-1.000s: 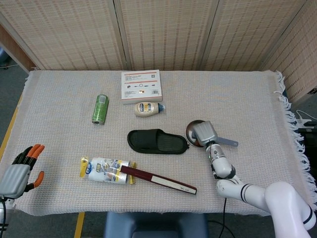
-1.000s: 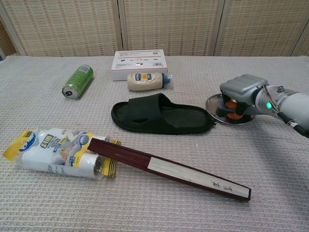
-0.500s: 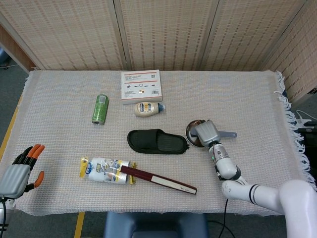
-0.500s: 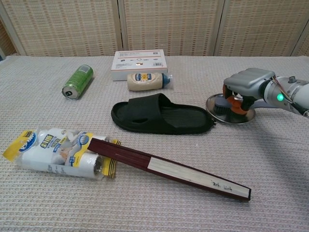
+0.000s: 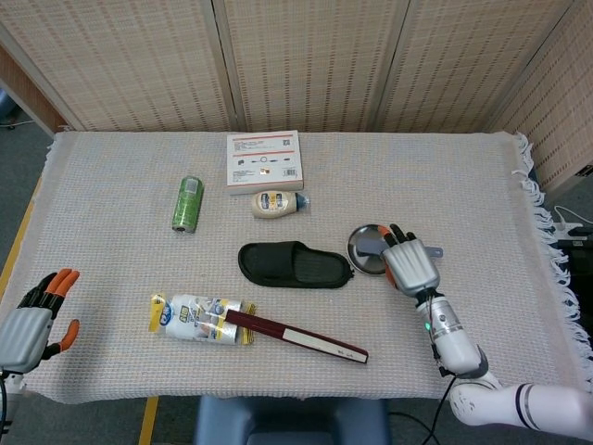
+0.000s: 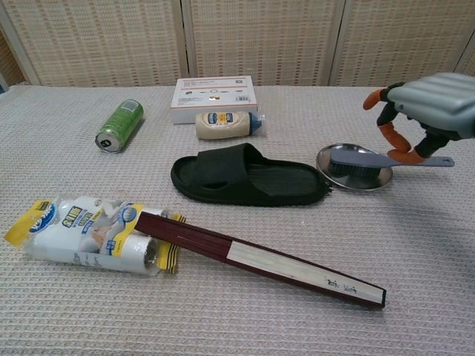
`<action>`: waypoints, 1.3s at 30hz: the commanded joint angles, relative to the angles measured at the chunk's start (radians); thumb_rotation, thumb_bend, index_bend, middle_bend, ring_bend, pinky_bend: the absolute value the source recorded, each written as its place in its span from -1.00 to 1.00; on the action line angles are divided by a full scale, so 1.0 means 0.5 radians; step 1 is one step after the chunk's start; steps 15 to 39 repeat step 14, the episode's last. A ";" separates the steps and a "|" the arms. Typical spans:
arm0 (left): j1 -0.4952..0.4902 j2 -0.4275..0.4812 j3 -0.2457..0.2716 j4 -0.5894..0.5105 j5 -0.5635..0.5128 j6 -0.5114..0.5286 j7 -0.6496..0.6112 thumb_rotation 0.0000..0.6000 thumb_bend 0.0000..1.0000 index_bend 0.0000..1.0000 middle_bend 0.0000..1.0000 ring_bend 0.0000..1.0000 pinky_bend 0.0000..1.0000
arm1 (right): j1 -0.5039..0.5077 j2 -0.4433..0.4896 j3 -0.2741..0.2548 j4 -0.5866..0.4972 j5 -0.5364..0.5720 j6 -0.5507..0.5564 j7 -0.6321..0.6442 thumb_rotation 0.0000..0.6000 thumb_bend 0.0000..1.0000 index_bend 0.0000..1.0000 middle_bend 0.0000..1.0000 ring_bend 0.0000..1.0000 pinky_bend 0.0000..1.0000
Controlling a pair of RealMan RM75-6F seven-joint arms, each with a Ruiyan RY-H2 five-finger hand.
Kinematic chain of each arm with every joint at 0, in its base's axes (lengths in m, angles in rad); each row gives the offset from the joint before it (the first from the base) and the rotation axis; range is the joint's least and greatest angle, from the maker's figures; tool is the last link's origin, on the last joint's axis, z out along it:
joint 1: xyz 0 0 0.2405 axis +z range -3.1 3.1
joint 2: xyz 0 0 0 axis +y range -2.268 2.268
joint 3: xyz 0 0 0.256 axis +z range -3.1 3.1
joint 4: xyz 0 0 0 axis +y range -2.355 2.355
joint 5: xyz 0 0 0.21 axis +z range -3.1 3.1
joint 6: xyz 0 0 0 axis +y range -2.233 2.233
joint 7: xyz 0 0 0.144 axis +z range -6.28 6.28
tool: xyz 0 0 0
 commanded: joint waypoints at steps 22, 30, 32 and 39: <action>0.026 -0.077 -0.013 0.038 0.061 0.120 0.093 1.00 -0.03 -1.00 -1.00 -1.00 -0.68 | -0.958 0.160 -0.331 0.130 -0.750 0.921 0.615 1.00 -0.64 -1.00 -1.00 -1.00 -1.00; 0.026 -0.077 -0.013 0.038 0.061 0.120 0.093 1.00 -0.03 -1.00 -1.00 -1.00 -0.68 | -0.958 0.160 -0.331 0.130 -0.750 0.921 0.615 1.00 -0.64 -1.00 -1.00 -1.00 -1.00; 0.026 -0.077 -0.013 0.038 0.061 0.120 0.093 1.00 -0.03 -1.00 -1.00 -1.00 -0.68 | -0.958 0.160 -0.331 0.130 -0.750 0.921 0.615 1.00 -0.64 -1.00 -1.00 -1.00 -1.00; 0.026 -0.077 -0.013 0.038 0.061 0.120 0.093 1.00 -0.03 -1.00 -1.00 -1.00 -0.68 | -0.958 0.160 -0.331 0.130 -0.750 0.921 0.615 1.00 -0.64 -1.00 -1.00 -1.00 -1.00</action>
